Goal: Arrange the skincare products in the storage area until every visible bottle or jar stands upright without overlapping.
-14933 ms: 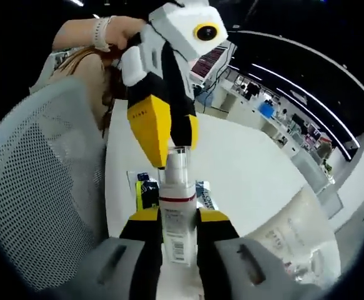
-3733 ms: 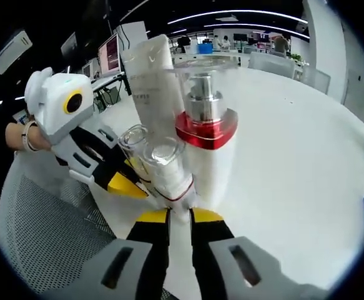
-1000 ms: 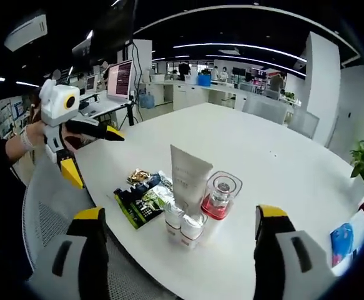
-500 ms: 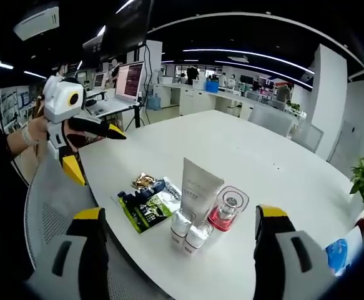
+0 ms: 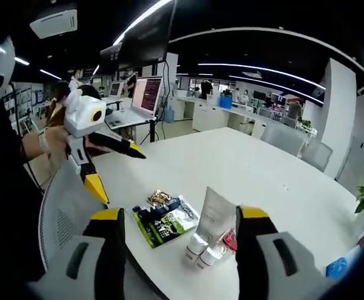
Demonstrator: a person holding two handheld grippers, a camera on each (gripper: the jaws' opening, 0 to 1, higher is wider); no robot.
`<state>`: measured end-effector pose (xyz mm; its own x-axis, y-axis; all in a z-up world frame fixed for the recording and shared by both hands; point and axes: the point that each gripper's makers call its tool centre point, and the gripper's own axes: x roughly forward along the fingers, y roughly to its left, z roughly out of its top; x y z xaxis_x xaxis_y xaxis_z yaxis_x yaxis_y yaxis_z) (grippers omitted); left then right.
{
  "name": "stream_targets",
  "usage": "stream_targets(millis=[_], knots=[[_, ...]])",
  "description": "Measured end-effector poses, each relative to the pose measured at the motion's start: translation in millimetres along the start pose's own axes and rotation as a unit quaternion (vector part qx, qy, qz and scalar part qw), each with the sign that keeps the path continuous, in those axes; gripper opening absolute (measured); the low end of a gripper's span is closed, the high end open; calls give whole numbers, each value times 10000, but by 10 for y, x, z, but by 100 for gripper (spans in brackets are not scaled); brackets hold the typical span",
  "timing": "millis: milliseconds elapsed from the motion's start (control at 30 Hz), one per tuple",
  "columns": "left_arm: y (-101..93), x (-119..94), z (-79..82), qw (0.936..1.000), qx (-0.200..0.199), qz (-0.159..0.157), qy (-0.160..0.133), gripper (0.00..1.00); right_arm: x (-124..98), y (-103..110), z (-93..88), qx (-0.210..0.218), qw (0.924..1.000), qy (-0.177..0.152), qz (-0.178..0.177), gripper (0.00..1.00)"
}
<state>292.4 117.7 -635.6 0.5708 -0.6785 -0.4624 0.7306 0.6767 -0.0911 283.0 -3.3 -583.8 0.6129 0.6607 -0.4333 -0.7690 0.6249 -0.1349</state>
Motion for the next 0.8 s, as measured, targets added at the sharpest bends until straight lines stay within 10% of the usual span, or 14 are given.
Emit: stream_targets(millis=[800], knots=[[91, 158, -236, 9991, -356, -105, 189, 95, 557, 427, -548, 722, 9923, 734, 687, 46]])
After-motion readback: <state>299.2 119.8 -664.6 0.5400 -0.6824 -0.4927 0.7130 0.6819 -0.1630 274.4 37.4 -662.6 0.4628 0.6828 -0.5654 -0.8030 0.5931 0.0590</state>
